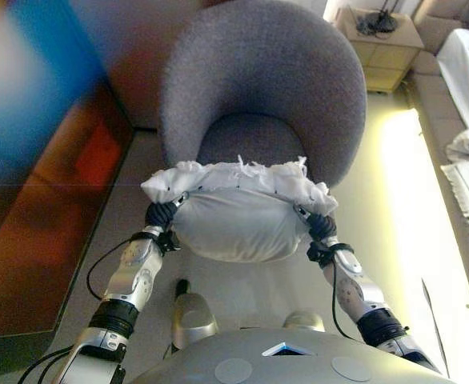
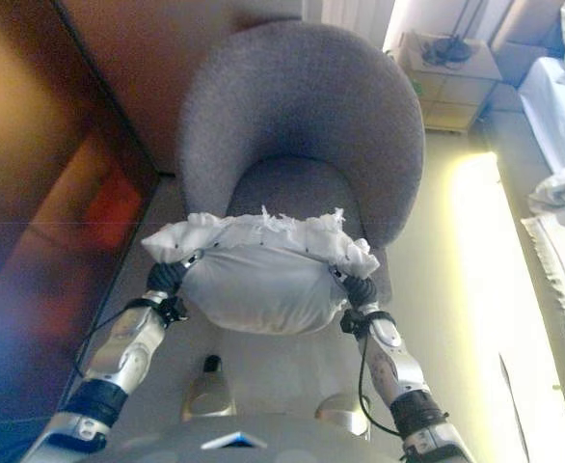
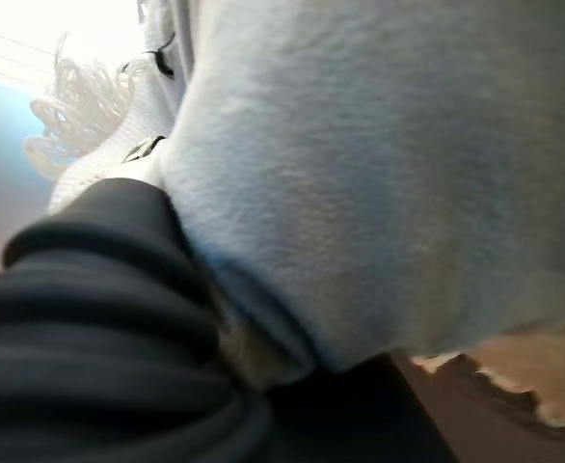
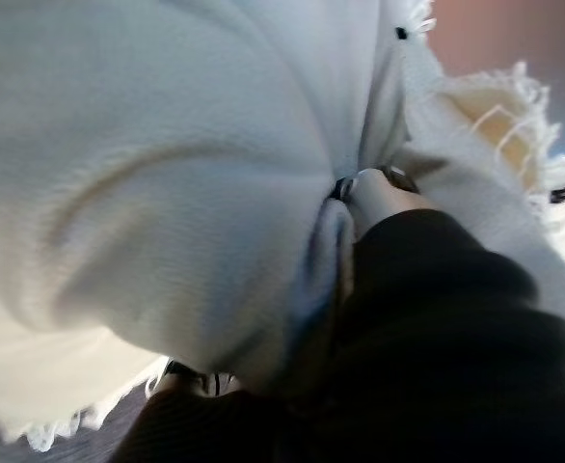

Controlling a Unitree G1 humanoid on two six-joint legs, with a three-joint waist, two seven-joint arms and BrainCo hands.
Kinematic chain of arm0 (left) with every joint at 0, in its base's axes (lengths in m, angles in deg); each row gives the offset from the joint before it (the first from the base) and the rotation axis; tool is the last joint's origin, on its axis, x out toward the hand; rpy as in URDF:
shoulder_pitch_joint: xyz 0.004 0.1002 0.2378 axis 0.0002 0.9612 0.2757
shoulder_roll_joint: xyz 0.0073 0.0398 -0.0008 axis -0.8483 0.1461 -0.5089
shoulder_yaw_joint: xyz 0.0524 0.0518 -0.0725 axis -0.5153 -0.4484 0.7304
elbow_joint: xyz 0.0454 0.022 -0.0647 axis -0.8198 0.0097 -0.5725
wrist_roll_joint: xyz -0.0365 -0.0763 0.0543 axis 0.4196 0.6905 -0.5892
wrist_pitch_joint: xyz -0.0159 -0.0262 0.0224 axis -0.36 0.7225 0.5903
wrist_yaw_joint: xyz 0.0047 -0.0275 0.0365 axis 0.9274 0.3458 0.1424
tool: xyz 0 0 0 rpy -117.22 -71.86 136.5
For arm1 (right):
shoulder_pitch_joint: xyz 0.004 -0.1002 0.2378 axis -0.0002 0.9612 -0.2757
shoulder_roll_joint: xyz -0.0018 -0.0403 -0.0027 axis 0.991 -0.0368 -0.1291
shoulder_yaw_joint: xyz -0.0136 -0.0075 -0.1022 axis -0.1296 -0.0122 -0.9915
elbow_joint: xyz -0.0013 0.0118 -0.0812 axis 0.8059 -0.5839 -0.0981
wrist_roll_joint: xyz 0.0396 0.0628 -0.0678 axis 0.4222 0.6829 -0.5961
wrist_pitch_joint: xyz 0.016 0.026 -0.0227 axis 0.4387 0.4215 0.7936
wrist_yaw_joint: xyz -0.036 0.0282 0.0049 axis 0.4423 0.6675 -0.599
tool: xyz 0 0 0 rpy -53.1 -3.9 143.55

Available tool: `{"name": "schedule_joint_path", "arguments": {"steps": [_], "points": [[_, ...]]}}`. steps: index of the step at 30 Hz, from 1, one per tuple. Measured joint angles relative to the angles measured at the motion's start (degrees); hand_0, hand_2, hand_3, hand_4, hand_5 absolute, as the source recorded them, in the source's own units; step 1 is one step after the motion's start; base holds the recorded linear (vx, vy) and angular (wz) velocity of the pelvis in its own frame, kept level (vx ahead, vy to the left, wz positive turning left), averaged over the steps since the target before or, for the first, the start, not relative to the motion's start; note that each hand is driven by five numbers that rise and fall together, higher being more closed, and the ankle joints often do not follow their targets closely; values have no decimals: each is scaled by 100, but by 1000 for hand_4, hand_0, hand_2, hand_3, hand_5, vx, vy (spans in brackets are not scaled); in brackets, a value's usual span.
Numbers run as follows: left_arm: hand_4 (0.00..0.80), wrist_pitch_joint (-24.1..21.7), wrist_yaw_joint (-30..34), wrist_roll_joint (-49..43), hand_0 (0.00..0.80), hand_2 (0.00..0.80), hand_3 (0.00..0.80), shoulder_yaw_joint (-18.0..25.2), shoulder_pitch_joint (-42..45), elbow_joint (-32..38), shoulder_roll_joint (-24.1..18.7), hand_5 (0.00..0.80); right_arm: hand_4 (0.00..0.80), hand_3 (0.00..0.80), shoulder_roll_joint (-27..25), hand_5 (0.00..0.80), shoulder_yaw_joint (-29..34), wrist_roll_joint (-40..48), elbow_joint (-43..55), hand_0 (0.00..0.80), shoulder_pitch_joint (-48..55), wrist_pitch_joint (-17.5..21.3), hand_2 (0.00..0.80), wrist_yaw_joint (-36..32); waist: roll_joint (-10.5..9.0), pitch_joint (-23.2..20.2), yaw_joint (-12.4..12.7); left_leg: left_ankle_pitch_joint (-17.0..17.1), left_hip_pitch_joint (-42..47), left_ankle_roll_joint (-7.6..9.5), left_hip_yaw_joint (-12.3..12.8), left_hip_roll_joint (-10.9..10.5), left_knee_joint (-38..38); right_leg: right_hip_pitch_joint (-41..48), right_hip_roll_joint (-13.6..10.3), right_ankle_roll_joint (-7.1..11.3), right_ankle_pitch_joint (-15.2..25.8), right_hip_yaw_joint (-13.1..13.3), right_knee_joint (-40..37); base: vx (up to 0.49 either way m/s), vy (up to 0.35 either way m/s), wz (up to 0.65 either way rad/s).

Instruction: Pick up the cushion and take it to the sofa

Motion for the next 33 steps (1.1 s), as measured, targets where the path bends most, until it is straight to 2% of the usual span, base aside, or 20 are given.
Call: {"name": "schedule_joint_path", "arguments": {"steps": [2,4,5,7,9,12,13,17,18,19,20,23,25,27,28,29,31,32,33], "points": [[800,31,50,2,800,800,800,-49,8,0,-3,800,800,800,-46,800,18,-1,2,800,-18,46,800,27,14,-119,23,155,143,-77,-11,-18,-291,43,7,-2,3,-69,23,29,29,25],[800,78,53,3,800,800,800,-63,26,1,-9,800,800,800,-48,800,45,-1,44,800,-1,58,800,28,47,-216,-3,363,325,-320,-19,-18,-637,31,16,-2,4,-68,103,6,4,2],[800,112,53,3,800,800,800,-73,27,1,-15,800,800,800,-54,800,52,-1,64,800,11,41,800,28,49,-258,-4,456,417,-362,-18,-28,-811,22,19,-2,20,-65,111,10,-1,-4],[800,126,54,5,800,800,800,-70,33,1,-33,800,800,800,-72,800,52,-1,69,800,14,-3,800,-16,30,-320,10,595,547,-336,-35,-26,-1124,-71,48,-3,39,-46,116,40,17,-19],[800,126,60,6,800,800,800,-42,94,1,-48,800,800,800,-75,800,50,-2,69,800,9,-56,800,-88,18,-340,15,633,596,-355,-105,-23,-1206,-96,79,1,35,38,3,65,62,-30],[800,129,76,13,800,800,800,11,288,3,-44,800,800,800,-116,800,42,-3,68,800,8,-251,800,-227,18,-373,166,474,636,-563,-514,-45,-1200,-213,176,-7,114,455,-308,48,115,-53],[800,156,114,14,800,800,800,42,341,3,-40,800,800,800,-122,800,40,-4,68,800,20,-305,800,-256,20,-376,139,481,633,-555,-488,-23,-1209,-196,201,-22,150,473,-375,22,122,-29],[800,305,225,12,800,800,800,34,340,3,-10,800,800,800,-119,800,87,-3,67,800,114,-318,800,-240,-86,-385,137,557,600,-456,-368,-72,-1278,-170,113,-52,217,333,-460,24,169,7],[800,338,257,8,800,800,800,33,327,2,-13,800,800,800,-83,800,100,-4,66,800,115,-315,800,-211,-157,-373,138,561,549,-444,-330,-178,-1152,-164,-17,-62,217,270,-439,17,215,21],[800,373,278,6,800,800,800,20,314,2,-12,800,800,800,-79,800,122,-4,66,800,118,-311,800,-186,-259,-366,136,409,397,-320,-285,-356,-863,-162,-193,-94,205,232,-391,10,213,21],[800,387,283,5,800,800,800,18,272,-4,-13,800,800,800,-98,800,150,-5,60,800,111,-296,800,-182,-316,-338,140,237,264,-297,-290,-490,-601,-182,-327,-141,216,208,-287,14,214,18],[800,430,274,-21,800,800,800,-4,91,-106,-29,800,800,800,7,800,163,-1,50,800,108,-274,800,-59,-201,-319,147,225,283,-137,-335,-556,-627,-405,-383,-411,824,245,269,38,239,22],[800,497,173,-223,800,800,800,-220,-325,-352,-37,800,800,800,61,800,296,0,37,800,62,-227,800,195,-95,-245,161,152,265,69,-339,-643,-544,-662,-469,-613,1325,459,846,49,210,34],[800,539,52,-247,800,800,800,-319,-587,-466,-52,800,800,800,173,800,319,18,34,800,32,-107,800,402,53,-189,139,146,308,243,-331,-695,-625,-1086,-487,-753,2169,739,1486,69,154,25],[800,550,22,-247,800,800,800,-345,-735,-502,-50,800,800,800,196,800,319,63,20,800,12,-48,800,463,146,-119,140,192,361,385,-374,-643,-703,-1383,-418,-722,2289,960,1893,88,43,18],[800,552,-20,-246,800,800,800,-354,-820,-516,-30,800,800,800,226,800,308,102,-54,800,-31,-25,800,477,192,-81,137,250,425,467,-386,-627,-800,-1589,-211,-479,1726,1071,2265,101,-4,20],[800,550,-80,-246,800,800,800,-356,-878,-500,-22,800,800,800,227,800,309,129,-197,800,-130,-24,800,446,209,-71,145,290,522,526,-386,-615,-940,-1713,292,-525,894,1096,2488,158,-84,31],[800,550,-106,-248,800,800,800,-363,-886,-471,-17,800,800,800,224,800,320,129,-201,800,-149,1,800,426,197,-77,144,291,481,531,-352,-614,-953,-1717,579,-644,661,1029,2366,247,-182,50],[800,551,-126,-258,800,800,800,-373,-881,-442,-26,800,800,800,226,800,353,129,-222,800,-154,37,800,364,88,-94,130,267,469,499,-343,-629,-1015,-1659,896,-800,343,1008,1888,282,-202,52]]}}
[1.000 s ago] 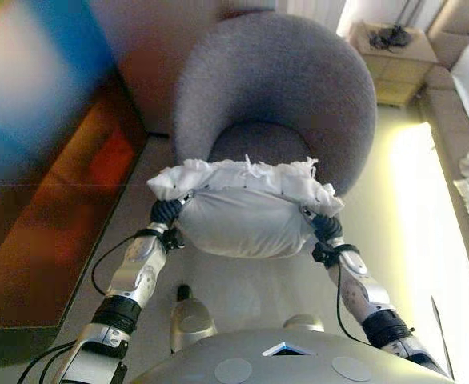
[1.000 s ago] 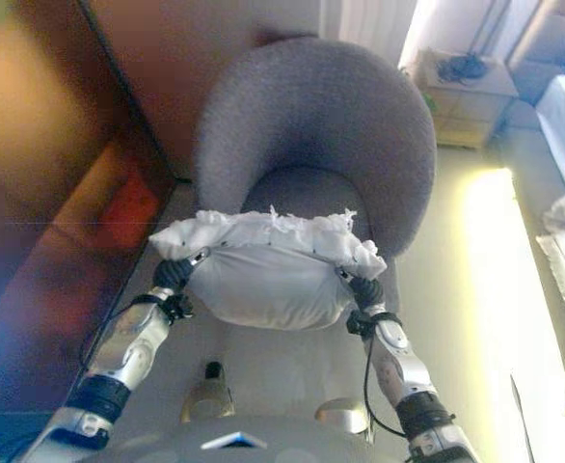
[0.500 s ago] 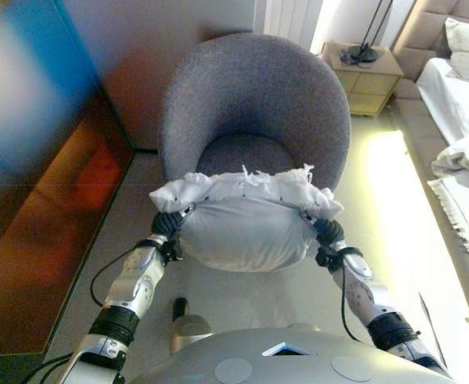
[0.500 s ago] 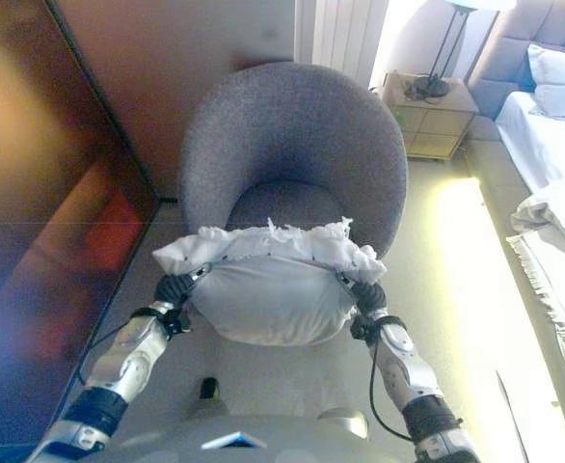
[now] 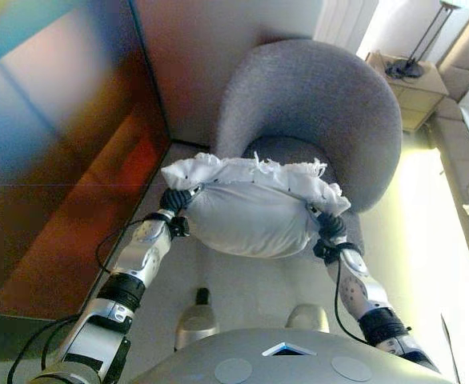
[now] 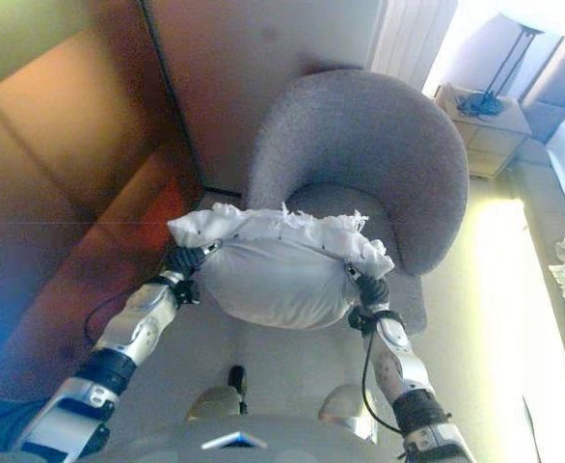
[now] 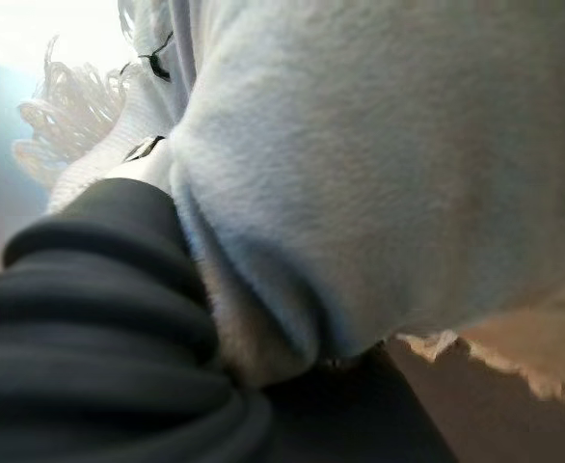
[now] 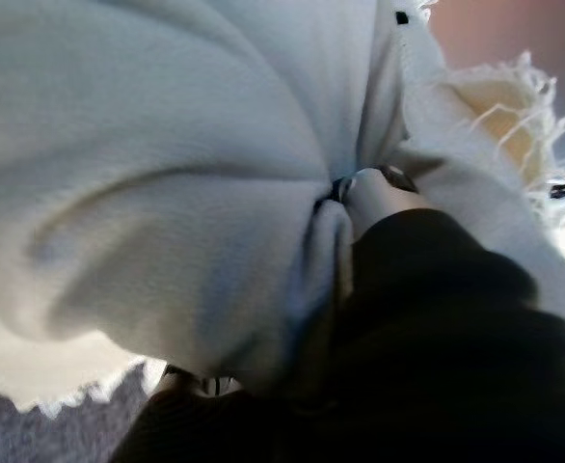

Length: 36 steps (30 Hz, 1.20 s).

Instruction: Pick up the cushion and take it to the sofa

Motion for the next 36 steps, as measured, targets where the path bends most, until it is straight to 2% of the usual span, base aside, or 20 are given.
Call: {"name": "schedule_joint_path", "arguments": {"steps": [1,2,3,4,5,6,8,10,14,15,16,18,19,25,27,29,32,34,35,36], "points": [[800,6,-3,-16,800,800,800,-17,-9,53,-125,800,800,800,82,800,35,-1,-40,800,-18,19,800,-66,-325,-39,-10,-96,-108,79,110,-287,301,76,15,-208,-389,17,-816,320,-194,77],[800,23,-39,-30,800,800,800,66,-51,7,-52,800,800,800,40,800,69,-2,-148,800,-183,72,800,-188,-482,110,-273,-939,-587,362,299,-568,2160,184,-160,248,-421,202,-954,336,-159,72],[800,82,-47,-49,800,800,800,48,29,-38,146,800,800,800,-173,800,93,2,-200,800,-188,80,800,-219,-384,122,-322,-1585,-600,428,343,-635,3008,237,-176,341,-447,279,-872,356,-145,43],[800,104,-39,-78,800,800,800,34,185,-53,352,800,800,800,-443,800,68,3,-197,800,-131,75,800,-270,-107,25,-290,-2140,-210,346,259,-660,2652,267,-68,396,-470,414,-844,342,-111,-16],[800,109,-25,-89,800,800,800,54,187,-104,399,800,800,800,-490,800,28,27,-232,800,-148,74,800,-311,-202,99,-306,-2071,21,445,304,-756,2412,126,-89,504,-484,614,-432,368,-101,-52],[800,98,-28,-88,800,800,800,78,183,-121,435,800,800,800,-535,800,25,32,-232,800,-158,72,800,-384,-129,137,-289,-2033,20,527,183,-728,2300,-254,79,483,-605,720,-93,397,-115,-49],[800,81,17,-102,800,800,800,72,84,-102,343,800,800,800,-539,800,39,37,-186,800,-195,71,800,-476,-46,309,-421,-1876,42,570,-263,-644,2088,-457,409,516,-343,716,-1072,378,-140,-11],[800,84,38,-149,800,800,800,75,88,-114,234,800,800,800,-422,800,39,38,-186,800,-177,62,800,-510,-183,415,-555,-1874,243,540,-506,-666,1929,-512,417,412,128,712,-1650,325,-139,22],[800,84,102,-181,800,800,800,110,188,-90,232,800,800,800,-380,800,64,36,-183,800,-133,59,800,-575,-441,276,-612,-1983,788,203,-653,-769,1536,-247,311,258,506,698,-2017,330,-125,26],[800,83,137,-178,800,800,800,204,261,-53,259,800,800,800,-368,800,64,24,-158,800,-137,44,800,-588,-430,214,-612,-2070,891,99,-694,-711,1499,-191,365,104,752,684,-1982,296,-115,30],[800,82,146,-178,800,800,800,273,379,18,298,800,800,800,-370,800,58,20,-137,800,-136,29,800,-589,-284,134,-616,-2131,965,-11,-741,-560,1433,-194,513,-11,872,632,-1868,284,-140,27],[800,83,154,-178,800,800,800,293,536,188,374,800,800,800,-514,800,55,-21,-107,800,-146,-28,800,-590,126,-59,-613,-2167,1047,-173,-596,-152,1357,-161,860,-254,758,487,-1807,258,-159,20],[800,82,159,-178,800,800,800,311,528,260,385,800,800,800,-582,800,50,-36,-103,800,-198,-72,800,-590,207,-79,-608,-2132,1088,-224,-476,-30,1414,-106,950,-357,758,419,-1790,216,-161,14],[800,52,183,-161,800,800,800,532,453,386,380,800,800,800,-665,800,55,-143,149,800,-421,-123,800,-680,107,-76,-620,-1773,718,-555,-73,237,2480,126,1121,-632,335,319,-1642,163,-140,8],[800,53,184,-161,800,800,800,525,442,386,451,800,800,800,-673,800,125,-143,148,800,-414,-127,800,-698,39,-65,-643,-1604,553,-552,62,320,2747,193,1084,-717,245,205,-1614,123,11,28],[800,53,189,-163,800,800,800,519,423,389,497,800,800,800,-668,800,202,-142,151,800,-410,-129,800,-729,-53,-57,-739,-1470,501,-358,392,420,2752,225,1001,-790,192,6,-1622,105,116,48],[800,57,204,-164,800,800,800,472,344,388,498,800,800,800,-683,800,269,-142,160,800,-410,-131,800,-726,-142,-9,-797,-1459,523,-320,629,581,2106,268,925,-812,174,-234,-1723,98,164,49],[800,65,200,-162,800,800,800,324,238,385,490,800,800,800,-684,800,405,-132,159,800,-411,-156,800,-690,-150,-3,-767,-1450,515,-340,621,525,1383,350,851,-772,219,-311,-1911,53,121,54],[800,73,185,-161,800,800,800,242,181,376,486,800,800,800,-700,800,432,-121,154,800,-412,-161,800,-648,-190,26,-758,-1419,506,-328,601,394,922,459,770,-705,263,-289,-2036,17,87,49],[800,74,174,-159,800,800,800,221,156,376,489,800,800,800,-729,800,432,-96,157,800,-434,-161,800,-625,-195,38,-731,-1346,511,-228,606,287,532,493,715,-622,274,-263,-2066,21,85,31]]}}
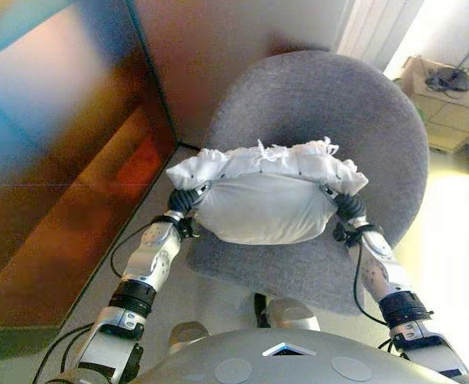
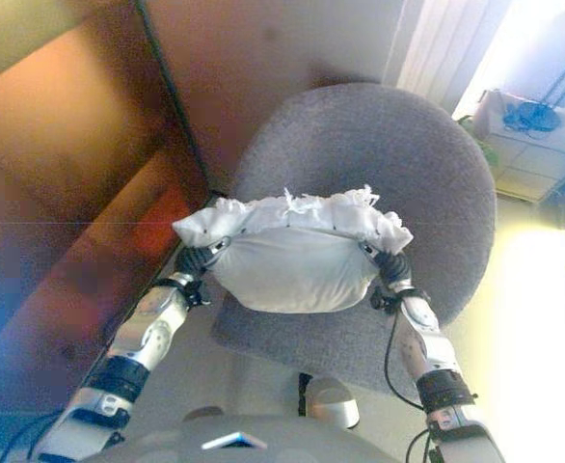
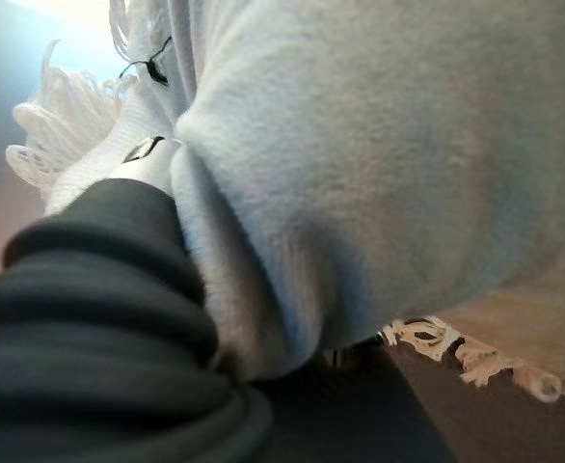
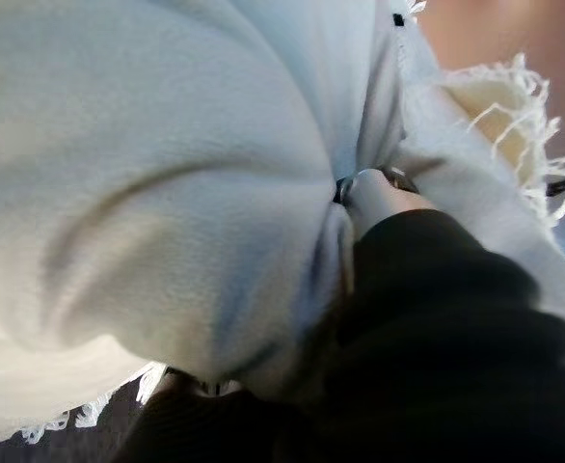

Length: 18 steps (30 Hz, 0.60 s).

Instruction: Pick up the cushion and take it to the sofa

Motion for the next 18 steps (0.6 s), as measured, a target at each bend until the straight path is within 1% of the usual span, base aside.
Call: {"name": "schedule_joint_path", "arguments": {"steps": [1,2,3,5,6,7,8,12,13,14,16,18], "points": [[800,0,-12,2,800,800,800,-2,-40,-4,16,800,800,800,-41,800,-4,7,0,800,-42,0,800,6,107,47,16,151,4,72,16,10,-177,1,41,121,-44,13,18,25,114,-15],[800,-1,-50,0,800,800,800,-1,-53,-44,29,800,800,800,-40,800,-28,8,-20,800,-58,-10,800,24,196,58,164,575,49,-39,65,55,-137,6,58,199,-44,90,29,31,149,-39],[800,-1,-91,-2,800,800,800,-7,-54,-68,30,800,800,800,-7,800,-60,8,-30,800,-58,-38,800,51,189,47,226,628,95,-167,141,-3,-118,17,-8,275,-42,151,36,32,185,-45],[800,-1,-133,-3,800,800,800,-109,-151,-70,-136,800,800,800,54,800,-86,40,-10,800,-66,-66,800,118,89,-12,238,637,117,-45,255,-252,-273,-10,-258,432,15,181,3,48,189,-14],[800,-1,-161,-5,800,800,800,-149,-206,-72,-170,800,800,800,69,800,-86,111,-10,800,-80,-68,800,150,66,-15,218,683,136,33,276,-361,-335,-8,-334,540,93,176,-29,52,178,4],[800,-1,-178,-13,800,800,800,-180,-240,-75,-185,800,800,800,79,800,-83,153,-11,800,-81,-71,800,189,63,-16,201,725,150,63,285,-435,-360,24,-396,617,148,178,-86,43,167,3],[800,-1,-185,-25,800,800,800,-204,-283,-113,-202,800,800,800,85,800,-79,266,-22,800,-80,-81,800,220,70,-12,197,727,210,93,301,-488,-416,72,-435,656,175,176,-114,27,192,4],[800,-1,-264,-32,800,800,800,-305,-464,-274,-187,800,800,800,120,800,-56,324,-121,800,-161,-78,800,354,112,22,168,692,298,131,275,-526,-454,93,-447,674,183,163,61,-12,196,5],[800,0,-278,-29,800,800,800,-362,-524,-328,-192,800,800,800,113,800,-32,335,-177,800,-210,-78,800,387,150,68,172,623,280,177,271,-523,-410,21,-444,674,183,156,273,25,207,1],[800,2,-274,-29,800,800,800,-401,-605,-417,-171,800,800,800,95,800,-17,347,-236,800,-258,-76,800,429,200,110,171,573,265,187,260,-478,-367,-100,-443,675,180,143,551,65,174,6],[800,18,-241,-30,800,800,800,-453,-773,-647,-62,800,800,800,64,800,-9,484,-371,800,-300,-61,800,506,253,167,137,507,207,219,168,-475,-225,-373,-496,681,182,115,1181,97,100,17],[800,31,-212,-30,800,800,800,-547,-782,-692,-52,800,800,800,62,800,-9,551,-465,800,-299,-60,800,592,235,165,142,529,230,261,117,-496,-223,-577,-582,692,195,119,1662,142,9,17]]}}
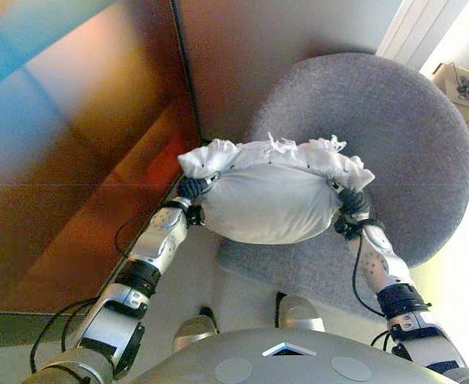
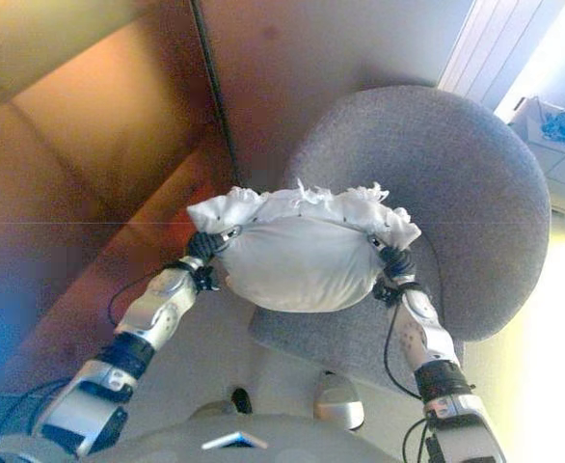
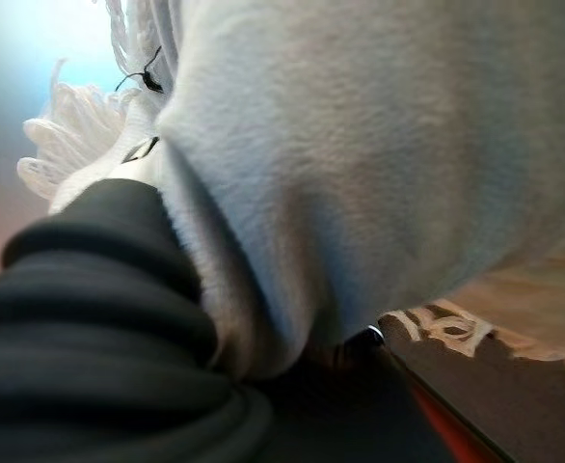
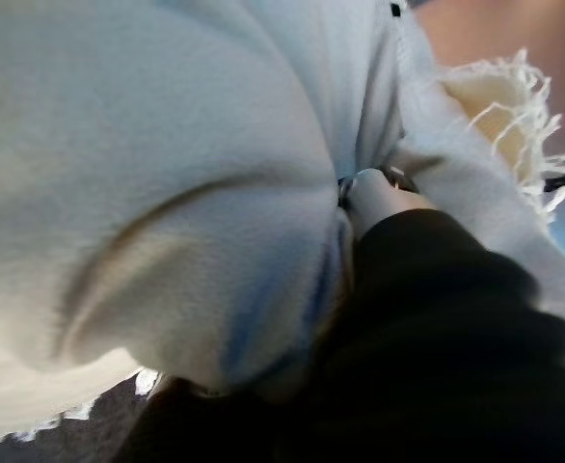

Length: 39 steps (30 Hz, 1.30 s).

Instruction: Pick up the cushion and take it to the sofa

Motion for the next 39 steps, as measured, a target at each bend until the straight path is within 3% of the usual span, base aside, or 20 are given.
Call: {"name": "schedule_joint_path", "arguments": {"steps": [4,6,11,18,24,28,31,35,39], "points": [[800,73,46,-3,800,800,800,-48,-1,9,-50,800,800,800,5,800,0,24,-83,800,23,0,800,44,-150,-54,88,41,-35,-25,-11,-42,45,231,-63,-43,-197,111,-577,155,-151,8],[800,156,82,-58,800,800,800,-46,-1,42,-66,800,800,800,21,800,-1,24,-179,800,39,0,800,40,-317,-55,107,84,-85,-104,-70,-93,54,603,-73,63,-419,197,-1198,80,-176,21],[800,342,74,-180,800,800,800,-290,4,18,75,800,800,800,-52,800,22,213,-728,800,1,-14,800,97,-368,-45,55,85,-217,-266,-97,235,188,727,247,-88,-325,61,-1464,99,-164,10],[800,502,43,-162,800,800,800,-295,3,119,134,800,800,800,-231,800,116,188,-656,800,-91,-186,800,101,-463,-62,-72,25,27,-335,130,302,77,925,325,-105,-231,245,-1757,128,-101,-16],[800,628,10,133,800,800,800,-430,-58,504,144,800,800,800,-567,800,233,144,-776,800,-461,-325,800,-19,-596,9,-63,-103,-150,-414,164,431,361,843,413,-116,-238,281,-1744,42,-208,-5],[800,656,-126,250,800,800,800,-540,-276,503,121,800,800,800,-625,800,229,148,-1007,800,-767,-355,800,-18,-735,132,-29,-578,-939,-482,17,793,1503,390,639,-238,-370,248,-1294,-116,-272,-1],[800,703,-233,260,800,800,800,-586,-735,504,17,800,800,800,-630,800,224,228,-1194,800,-1237,-354,800,65,-858,523,-18,-957,-1713,-483,-213,1025,2602,-331,751,-292,-784,161,-199,-107,-123,7],[800,743,-416,286,800,800,800,-681,-1008,503,-18,800,800,800,-631,800,222,266,-1423,800,-1691,-353,800,234,-887,835,9,-1440,-2331,-377,-415,1060,3631,-999,593,-261,-1315,68,1006,42,-54,3],[800,741,-499,353,800,800,800,-701,-1103,503,32,800,800,800,-647,800,242,270,-1429,800,-1857,-311,800,381,-907,1010,109,-1557,-2667,-275,-459,1011,4094,-1296,431,-225,-1362,30,1428,57,-93,-2]]}}
